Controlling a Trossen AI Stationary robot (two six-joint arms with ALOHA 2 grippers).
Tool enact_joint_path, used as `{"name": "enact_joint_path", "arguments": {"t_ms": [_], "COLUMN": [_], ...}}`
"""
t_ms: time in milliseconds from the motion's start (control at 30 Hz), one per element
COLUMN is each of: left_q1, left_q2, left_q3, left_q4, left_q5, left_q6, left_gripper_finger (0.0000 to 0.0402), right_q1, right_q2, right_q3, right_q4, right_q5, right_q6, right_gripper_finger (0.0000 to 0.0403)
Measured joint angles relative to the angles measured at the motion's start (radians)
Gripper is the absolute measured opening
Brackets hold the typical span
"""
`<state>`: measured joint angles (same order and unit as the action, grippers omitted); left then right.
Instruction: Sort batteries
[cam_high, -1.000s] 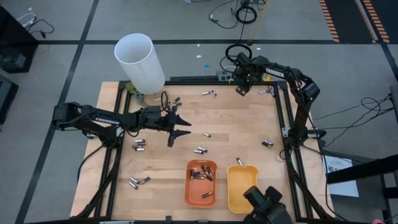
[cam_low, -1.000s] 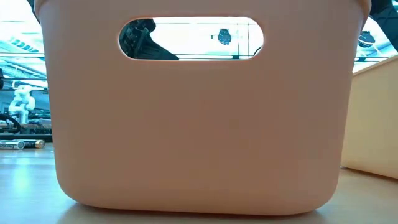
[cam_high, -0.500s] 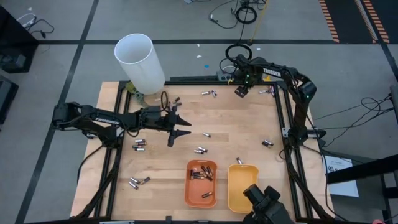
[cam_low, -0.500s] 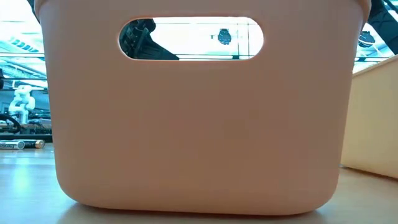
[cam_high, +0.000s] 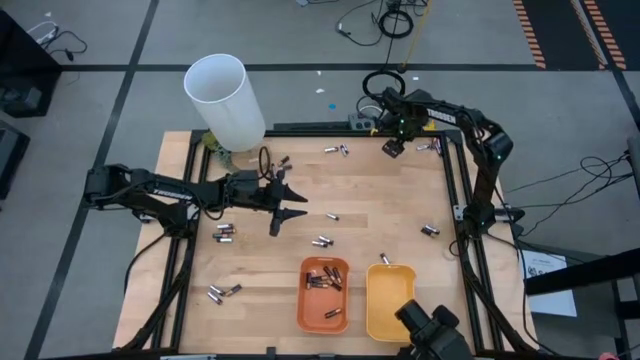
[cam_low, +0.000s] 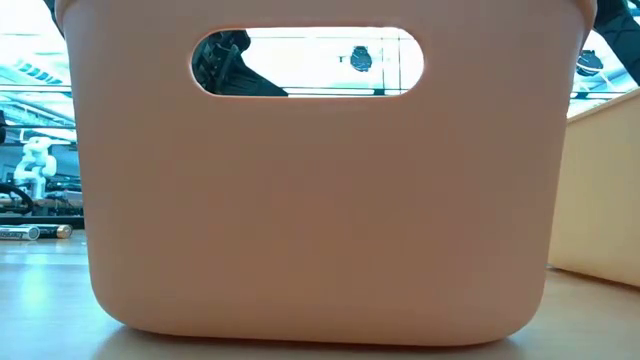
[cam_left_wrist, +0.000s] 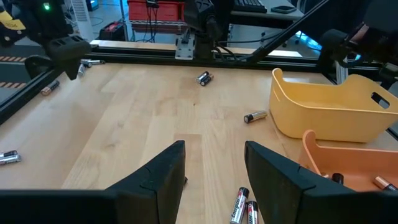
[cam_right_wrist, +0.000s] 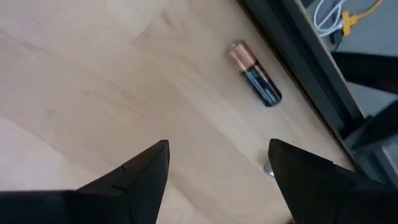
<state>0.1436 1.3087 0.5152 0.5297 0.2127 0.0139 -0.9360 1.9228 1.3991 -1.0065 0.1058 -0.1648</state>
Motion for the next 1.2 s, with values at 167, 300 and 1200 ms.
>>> {"name": "enact_joint_path", "arguments": {"t_ms": [167,300,1200], "left_q1": [0.000,0.000,0.000], "left_q2": [0.000,0.000,0.000], "left_q3": [0.000,0.000,0.000], "left_q4": [0.000,0.000,0.000], "left_q5": [0.000,0.000,0.000], "left_q6": [0.000,-0.006,-0.005], "left_gripper_finger": [0.0177,0.0177,0.0177], "right_q1": [0.000,0.000,0.086], "right_q2": [-0.006,-0.006,-0.050], "right_q3": [0.000,0.000,-0.005], "right_q4": [0.016,0.030,-0.153], "right_q5": [-0.004,-0.005,0.001], "right_q6": [0.240,0.312,0.453], "right_gripper_finger": [0.0267,0.0267,0.0267]}}
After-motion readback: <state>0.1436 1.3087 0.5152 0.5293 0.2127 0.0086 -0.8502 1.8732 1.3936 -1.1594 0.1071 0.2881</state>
